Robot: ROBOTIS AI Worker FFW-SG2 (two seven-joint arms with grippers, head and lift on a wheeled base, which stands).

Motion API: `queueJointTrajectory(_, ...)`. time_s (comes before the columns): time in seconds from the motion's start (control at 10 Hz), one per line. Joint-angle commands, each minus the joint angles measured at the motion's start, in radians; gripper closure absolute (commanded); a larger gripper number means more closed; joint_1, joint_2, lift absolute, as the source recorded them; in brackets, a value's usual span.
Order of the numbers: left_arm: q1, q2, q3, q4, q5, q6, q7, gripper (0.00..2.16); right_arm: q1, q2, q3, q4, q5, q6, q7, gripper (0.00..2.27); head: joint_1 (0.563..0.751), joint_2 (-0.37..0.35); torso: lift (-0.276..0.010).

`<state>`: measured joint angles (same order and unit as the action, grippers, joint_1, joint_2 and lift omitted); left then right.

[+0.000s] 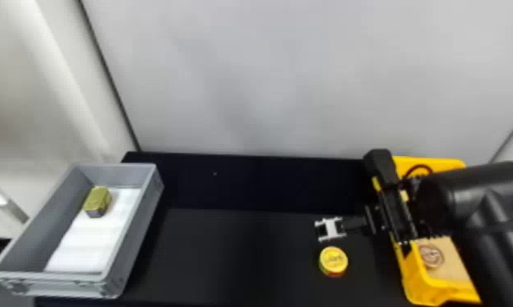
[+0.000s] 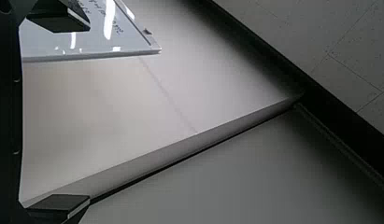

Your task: Pick up the round yellow can and place it in the yellow rectangular box

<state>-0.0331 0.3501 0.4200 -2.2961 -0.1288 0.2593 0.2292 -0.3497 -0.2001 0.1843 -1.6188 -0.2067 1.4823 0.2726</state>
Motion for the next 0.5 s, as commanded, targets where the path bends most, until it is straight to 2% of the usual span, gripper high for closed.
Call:
queueJointTrajectory(0.0,-0.001,-0.002,-0.001,0.0,0.0,-0.003,0.001,0.0,0.017,-0.012,0.024,0.093,0.072,-0.07,0.093,0.06,0.694,0.054,-0.003)
queueJointTrajectory(0.1,0.001,-0.003,-0.003,0.0,0.0,-0.006,0.001,0.0,0.015,-0.007,0.04,0.128,0.21,-0.118,0.217,0.06,0.694,0.054,-0.003)
queueJointTrajectory(0.3,-0.001,-0.005,-0.004,0.0,0.0,-0.008,0.003,0.0,0.009,0.034,0.08,0.157,0.638,-0.182,0.481,0.0,0.694,0.054,-0.003)
queueJointTrajectory(0.4,-0.001,-0.005,-0.006,0.0,0.0,-0.008,0.003,0.0,0.001,0.037,0.08,0.197,0.641,-0.219,0.496,0.0,0.694,0.054,-0.003)
